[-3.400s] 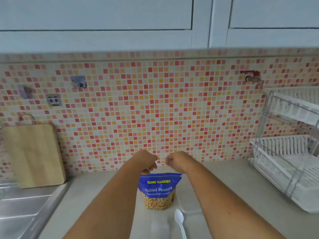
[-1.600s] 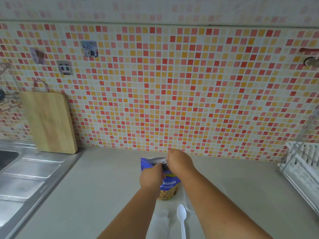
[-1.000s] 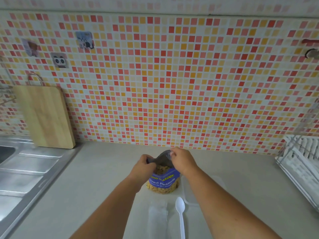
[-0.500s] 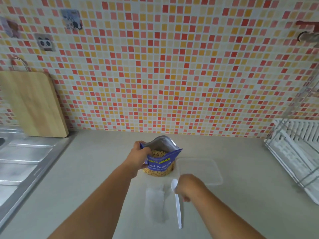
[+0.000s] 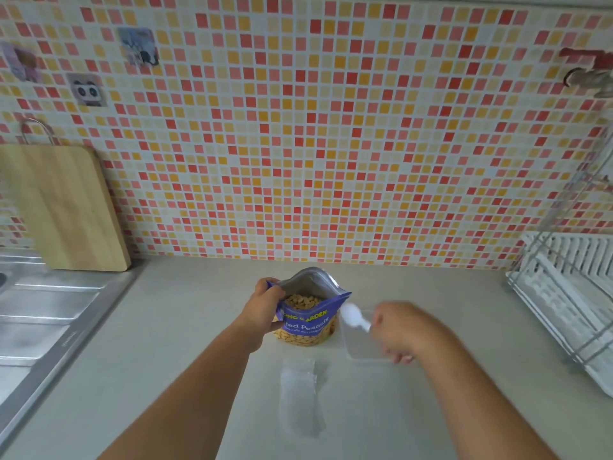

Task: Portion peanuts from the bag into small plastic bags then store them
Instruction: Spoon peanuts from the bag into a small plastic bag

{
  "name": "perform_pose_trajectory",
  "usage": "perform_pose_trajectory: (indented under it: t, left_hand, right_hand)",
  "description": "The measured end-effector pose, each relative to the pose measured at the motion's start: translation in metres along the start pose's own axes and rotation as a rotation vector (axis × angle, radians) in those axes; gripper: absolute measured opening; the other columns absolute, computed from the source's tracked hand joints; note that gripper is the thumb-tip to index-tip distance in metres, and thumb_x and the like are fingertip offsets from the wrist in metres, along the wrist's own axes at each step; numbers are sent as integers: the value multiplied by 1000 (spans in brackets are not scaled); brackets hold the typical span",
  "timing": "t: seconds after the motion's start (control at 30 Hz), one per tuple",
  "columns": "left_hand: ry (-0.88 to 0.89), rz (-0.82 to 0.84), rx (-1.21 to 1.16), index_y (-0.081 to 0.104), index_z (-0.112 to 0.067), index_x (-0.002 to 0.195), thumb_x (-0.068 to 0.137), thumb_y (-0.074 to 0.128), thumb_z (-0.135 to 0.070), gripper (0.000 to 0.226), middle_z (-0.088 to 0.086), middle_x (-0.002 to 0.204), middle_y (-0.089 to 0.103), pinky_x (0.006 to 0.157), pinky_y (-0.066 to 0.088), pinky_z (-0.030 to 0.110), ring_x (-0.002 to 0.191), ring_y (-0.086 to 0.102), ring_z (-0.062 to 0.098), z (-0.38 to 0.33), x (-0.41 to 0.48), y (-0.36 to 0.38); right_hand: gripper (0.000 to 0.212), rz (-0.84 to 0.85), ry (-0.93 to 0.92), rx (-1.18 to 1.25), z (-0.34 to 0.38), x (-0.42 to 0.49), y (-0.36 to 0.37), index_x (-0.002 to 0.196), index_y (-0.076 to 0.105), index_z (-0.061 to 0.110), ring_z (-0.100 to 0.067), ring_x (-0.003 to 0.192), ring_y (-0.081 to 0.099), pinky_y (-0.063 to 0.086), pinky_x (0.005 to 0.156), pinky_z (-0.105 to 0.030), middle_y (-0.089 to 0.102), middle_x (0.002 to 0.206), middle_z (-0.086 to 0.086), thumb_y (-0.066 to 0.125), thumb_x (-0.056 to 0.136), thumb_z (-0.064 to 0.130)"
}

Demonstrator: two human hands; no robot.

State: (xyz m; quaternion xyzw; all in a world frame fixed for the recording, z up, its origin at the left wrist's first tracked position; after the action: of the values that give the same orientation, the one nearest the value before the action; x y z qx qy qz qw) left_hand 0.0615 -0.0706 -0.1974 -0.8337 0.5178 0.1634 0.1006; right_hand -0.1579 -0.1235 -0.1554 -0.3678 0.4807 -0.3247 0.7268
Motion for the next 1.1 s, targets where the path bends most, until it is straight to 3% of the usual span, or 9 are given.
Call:
perform_pose_trajectory:
  t: [0.17, 0.3, 0.4, 0.63, 0.73, 0.83, 0.9, 0.93, 1.1]
  left_hand:
    - [-5, 0, 0, 44, -17, 112, 95, 40, -12, 18, 3, 95, 52, 75, 53, 32, 84, 55, 16, -1, 2, 1]
    - [-4, 1, -2, 44, -16, 112, 95, 38, -12, 18, 3, 94, 52, 71, 52, 30, 83, 54, 15, -2, 0, 4]
    - [1, -4, -8, 44, -16, 111, 94, 39, -13, 18, 3, 93, 54, 71, 52, 29, 82, 54, 14, -7, 1, 8]
    - [14, -5, -7, 45, -16, 110, 93, 38, -12, 19, 3, 94, 56, 73, 51, 29, 83, 54, 13, -17, 6, 6]
    - [45, 0, -4, 42, -18, 120, 95, 42, -16, 25, 1, 97, 54, 68, 50, 26, 83, 55, 11, -24, 8, 1]
    - [43, -5, -52, 33, -25, 132, 96, 46, -32, 39, -1, 114, 47, 82, 49, 33, 97, 55, 16, -14, 5, -10]
    - [-5, -56, -87, 30, -26, 136, 95, 45, -43, 47, 0, 124, 40, 92, 46, 39, 114, 49, 27, 7, 5, -23]
    - [-46, -99, -91, 32, -25, 136, 94, 43, -47, 48, 2, 125, 41, 93, 46, 40, 115, 47, 30, 21, 5, -31]
    - [-304, -144, 87, 45, -16, 127, 95, 34, -53, 50, 11, 113, 53, 79, 48, 36, 87, 54, 27, 92, -9, -33]
  right_hand:
    - [24, -401, -173, -196, 46, -41, -97, 103, 65, 23, -20, 82, 61, 46, 65, -28, 66, 98, -2, 45, 93, 17]
    - [30, -193, -197, -416, 99, -3, -72, 114, 65, 14, -23, 88, 61, 48, 73, -30, 65, 103, -5, 54, 87, 9]
    - [17, -11, -157, -462, 124, 29, -43, 100, 60, 6, -22, 73, 54, 45, 73, -30, 51, 77, -4, 58, 86, 16]
    - [38, 57, -49, -432, 126, 57, -13, 123, 52, 12, -23, 86, 49, 42, 76, -29, 46, 78, -5, 61, 87, 20]
    - [27, -323, -307, -361, 139, 47, -40, 116, 59, 17, -23, 85, 52, 45, 73, -32, 54, 89, -3, 51, 93, 29]
    - [23, -800, -332, 324, 93, 10, -63, 99, 60, 12, -24, 85, 54, 40, 66, -31, 59, 91, -4, 40, 95, 23]
    - [21, -677, -83, 701, 44, 17, -29, 91, 57, 5, -29, 81, 49, 35, 68, -31, 56, 88, -12, 39, 93, 17]
    - [23, -535, 29, 700, 31, 25, -1, 89, 58, 1, -30, 80, 47, 34, 69, -31, 56, 87, -16, 39, 92, 15]
    - [42, -28, 111, 269, 24, 41, 124, 106, 67, 3, -31, 105, 64, 50, 84, -29, 69, 111, -18, 50, 86, 37]
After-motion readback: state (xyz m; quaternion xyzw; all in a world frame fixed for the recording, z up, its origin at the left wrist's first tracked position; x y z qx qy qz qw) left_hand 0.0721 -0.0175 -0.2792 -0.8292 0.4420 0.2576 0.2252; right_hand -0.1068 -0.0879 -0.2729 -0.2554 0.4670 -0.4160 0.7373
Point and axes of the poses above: each hand's wrist, its own x-axis towards the middle knuckle, its own y-axis out of the palm, z = x × y, the point moved 8 cm from there along x, towards the middle knuckle
